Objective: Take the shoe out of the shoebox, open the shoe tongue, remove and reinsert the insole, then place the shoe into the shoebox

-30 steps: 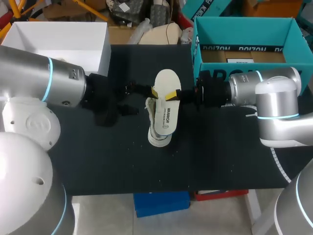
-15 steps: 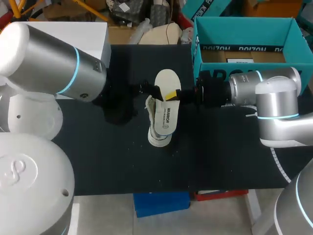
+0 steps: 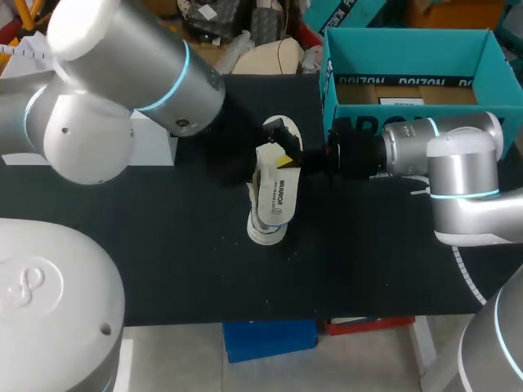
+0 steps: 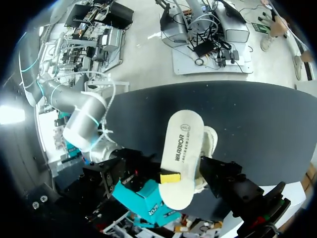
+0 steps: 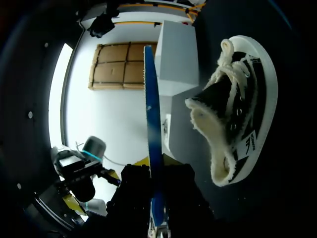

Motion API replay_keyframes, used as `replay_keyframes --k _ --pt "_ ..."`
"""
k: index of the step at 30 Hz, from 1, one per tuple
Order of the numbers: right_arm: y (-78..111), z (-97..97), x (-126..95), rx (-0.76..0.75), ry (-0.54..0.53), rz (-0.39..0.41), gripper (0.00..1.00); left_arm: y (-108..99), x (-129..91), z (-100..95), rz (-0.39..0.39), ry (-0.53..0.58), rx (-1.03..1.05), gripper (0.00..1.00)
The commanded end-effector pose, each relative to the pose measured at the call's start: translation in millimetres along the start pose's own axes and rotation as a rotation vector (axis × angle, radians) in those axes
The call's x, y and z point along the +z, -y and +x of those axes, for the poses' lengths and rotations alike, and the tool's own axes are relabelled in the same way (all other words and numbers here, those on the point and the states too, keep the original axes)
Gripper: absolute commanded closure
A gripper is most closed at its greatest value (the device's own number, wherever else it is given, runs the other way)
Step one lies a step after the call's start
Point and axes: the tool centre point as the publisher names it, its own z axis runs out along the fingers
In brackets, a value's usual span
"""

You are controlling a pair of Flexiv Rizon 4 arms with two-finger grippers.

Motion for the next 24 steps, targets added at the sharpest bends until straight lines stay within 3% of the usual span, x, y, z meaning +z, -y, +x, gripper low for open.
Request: replay_keyframes --k 1,15,24 --pt "1.4 0.4 1 0.0 0.001 -0.005 1.0 -1 2 -8.8 0.002 -0.231 0.003 0.0" --pt "1.4 0.4 1 0.0 0.001 -0.005 1.0 12 2 4.2 0.034 -0.186 0.025 0.0" --pt "1.4 0.4 1 0.0 0.001 -0.005 1.0 6 10 6.0 0.061 -0.241 0.053 0.0"
